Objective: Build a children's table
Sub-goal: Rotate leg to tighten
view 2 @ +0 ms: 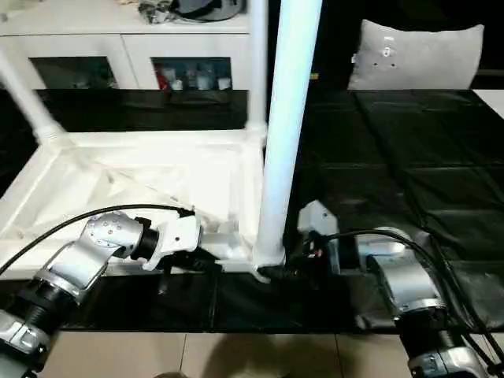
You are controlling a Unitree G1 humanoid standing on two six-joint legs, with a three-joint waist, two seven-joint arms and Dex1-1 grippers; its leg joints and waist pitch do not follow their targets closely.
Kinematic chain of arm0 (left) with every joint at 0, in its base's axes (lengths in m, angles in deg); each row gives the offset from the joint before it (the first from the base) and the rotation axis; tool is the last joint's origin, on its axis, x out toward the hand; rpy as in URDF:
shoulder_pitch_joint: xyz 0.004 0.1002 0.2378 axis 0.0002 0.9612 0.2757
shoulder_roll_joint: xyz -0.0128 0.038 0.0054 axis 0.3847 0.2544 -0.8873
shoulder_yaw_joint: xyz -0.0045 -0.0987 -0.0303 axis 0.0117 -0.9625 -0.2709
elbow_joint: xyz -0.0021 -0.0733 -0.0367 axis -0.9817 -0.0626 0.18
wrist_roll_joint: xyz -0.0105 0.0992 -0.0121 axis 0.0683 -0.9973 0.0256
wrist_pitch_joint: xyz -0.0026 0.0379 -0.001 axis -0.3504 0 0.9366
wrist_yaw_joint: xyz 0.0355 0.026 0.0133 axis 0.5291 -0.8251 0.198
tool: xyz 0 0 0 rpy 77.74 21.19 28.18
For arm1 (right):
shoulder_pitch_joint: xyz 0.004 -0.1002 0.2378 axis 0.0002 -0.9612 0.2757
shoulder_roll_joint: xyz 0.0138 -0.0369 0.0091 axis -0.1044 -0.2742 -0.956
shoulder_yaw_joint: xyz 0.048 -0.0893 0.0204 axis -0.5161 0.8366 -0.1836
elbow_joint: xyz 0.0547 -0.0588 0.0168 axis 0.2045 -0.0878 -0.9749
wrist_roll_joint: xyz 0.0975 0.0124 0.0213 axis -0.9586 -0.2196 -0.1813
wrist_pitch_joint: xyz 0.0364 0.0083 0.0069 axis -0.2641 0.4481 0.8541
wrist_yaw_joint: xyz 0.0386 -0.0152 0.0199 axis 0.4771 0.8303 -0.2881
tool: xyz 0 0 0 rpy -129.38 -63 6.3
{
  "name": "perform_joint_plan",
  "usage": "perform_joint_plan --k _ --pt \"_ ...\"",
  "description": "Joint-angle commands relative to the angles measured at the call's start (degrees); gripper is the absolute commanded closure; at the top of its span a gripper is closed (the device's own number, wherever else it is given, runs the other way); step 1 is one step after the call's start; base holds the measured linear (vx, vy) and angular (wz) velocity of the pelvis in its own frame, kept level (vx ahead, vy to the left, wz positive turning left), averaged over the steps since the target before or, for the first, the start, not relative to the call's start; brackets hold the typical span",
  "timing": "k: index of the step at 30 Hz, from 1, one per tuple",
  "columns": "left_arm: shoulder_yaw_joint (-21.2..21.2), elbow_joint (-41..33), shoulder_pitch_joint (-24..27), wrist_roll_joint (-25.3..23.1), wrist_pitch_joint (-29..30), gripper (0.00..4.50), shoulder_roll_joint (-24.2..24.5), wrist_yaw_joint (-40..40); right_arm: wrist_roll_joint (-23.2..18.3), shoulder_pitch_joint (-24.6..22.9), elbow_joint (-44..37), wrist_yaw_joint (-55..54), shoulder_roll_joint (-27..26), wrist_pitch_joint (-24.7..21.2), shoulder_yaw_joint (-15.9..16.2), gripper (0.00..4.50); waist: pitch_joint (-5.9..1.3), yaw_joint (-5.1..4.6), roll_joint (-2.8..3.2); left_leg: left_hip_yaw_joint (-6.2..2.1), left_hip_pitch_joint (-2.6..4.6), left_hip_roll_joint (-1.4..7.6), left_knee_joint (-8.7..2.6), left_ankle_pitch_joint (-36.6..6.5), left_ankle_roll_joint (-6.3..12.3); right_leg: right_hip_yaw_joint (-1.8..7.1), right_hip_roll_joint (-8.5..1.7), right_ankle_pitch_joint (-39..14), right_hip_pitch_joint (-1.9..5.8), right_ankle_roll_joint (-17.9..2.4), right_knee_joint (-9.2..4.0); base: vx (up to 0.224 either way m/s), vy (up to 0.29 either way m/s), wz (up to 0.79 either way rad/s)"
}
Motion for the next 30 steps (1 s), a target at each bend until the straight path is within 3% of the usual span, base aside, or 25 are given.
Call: perform_joint_plan --k 1,3,4,8,15,20,22,24,26,28,30 --pt "4.04 1.14 0.14 -1.38 -1.02 4.50 1.03 -4.39 -0.77 0.90 -0.01 1.92 0.40 -0.02 0.94 0.40 -3.72 0.14 -0.79 -0.69 -0.18 3.82 -3.98 -8.50 5.15 4.05 -4.58 -16.38 3.14 -10.07 -3.02 0.000 0.000 0.00" --pt "4.77 2.09 -0.36 -1.18 -2.15 4.50 1.07 -6.18 -0.61 1.43 0.61 2.60 -0.03 -0.22 1.86 0.70 -3.80 0.41 -0.73 -0.52 -0.05 3.67 -3.84 -8.20 5.24 4.04 -4.61 -16.45 3.08 -10.19 -3.09 0.000 0.000 0.00" --pt "5.01 2.26 -0.46 -1.37 -2.46 4.50 1.01 -6.30 -0.53 1.52 0.86 2.76 -0.20 -0.30 2.07 0.70 -3.78 0.42 -1.00 -0.50 -0.11 3.67 -3.84 -8.04 5.30 4.03 -4.59 -16.51 3.09 -10.17 -3.09 0.000 0.000 0.00" --pt "5.14 3.65 -0.93 -1.57 -3.96 4.50 0.63 -6.91 -0.32 1.78 1.75 3.87 -0.23 0.11 2.63 1.03 -3.74 1.00 -0.83 -0.51 -0.01 3.77 -3.86 -8.54 4.77 3.99 -4.66 -18.41 3.01 -9.43 -3.28 0.000 0.000 0.00" --pt "4.99 4.69 -0.96 -1.03 -4.58 4.50 0.62 -7.51 -0.82 1.50 1.63 4.86 -0.17 -0.36 2.96 1.60 -3.77 1.04 -0.93 -0.55 -0.05 3.77 -3.89 -8.49 4.35 4.07 -4.63 -18.16 3.08 -9.29 -3.15 0.000 0.000 0.00" --pt "3.35 2.77 0.49 1.48 -1.87 4.50 0.04 -7.07 -2.45 0.13 -0.37 4.82 -0.77 -2.26 2.32 1.71 -3.80 1.11 -0.95 -0.55 -0.10 3.81 -3.86 -7.97 4.53 4.05 -4.63 -17.81 3.14 -9.50 -3.05 0.000 0.000 0.00" --pt "1.19 -1.37 2.72 3.92 3.64 4.50 -1.71 -3.53 -2.02 -0.95 -1.73 0.09 -2.83 -3.57 1.79 1.72 -3.74 1.04 -0.91 -0.56 -0.21 3.87 -3.89 -7.53 4.36 4.11 -4.66 -17.40 3.20 -9.57 -3.04 0.000 0.000 0.00" --pt "-0.24 -3.64 3.90 4.91 7.34 4.50 -3.32 -0.10 -1.23 -0.86 -1.52 -4.61 -4.94 -5.27 1.16 1.73 -3.60 0.74 -0.80 -0.60 -0.13 3.95 -4.06 -8.20 3.96 4.09 -4.62 -17.71 3.04 -9.84 -3.10 0.000 0.000 0.00" --pt "-1.17 -5.28 4.56 5.21 10.40 4.50 -4.84 3.13 0.01 -0.33 -0.58 -9.93 -7.22 -6.24 0.40 1.73 -3.25 0.22 -0.89 -0.57 -0.14 3.53 -4.20 -10.82 3.01 3.93 -4.58 -22.71 3.12 -8.44 -3.66 0.000 0.000 0.00" --pt "-2.77 -7.55 5.26 5.17 15.13 4.50 -8.08 9.38 0.11 1.07 2.00 -19.08 -12.03 -8.28 -2.13 1.73 -2.76 -1.01 -0.98 -0.75 0.04 3.00 -4.26 -14.28 1.49 3.46 -4.59 -30.52 2.95 -5.58 -4.77 0.000 0.000 0.00" --pt "-4.30 -9.03 5.63 6.06 18.12 4.50 -11.11 13.70 -0.26 1.85 3.47 -24.03 -15.04 -9.72 -3.38 1.74 -2.56 -2.38 -1.06 -0.98 0.35 2.66 -4.07 -16.98 0.44 2.68 -4.50 -34.79 2.80 -3.39 -5.66 0.000 0.000 0.00"
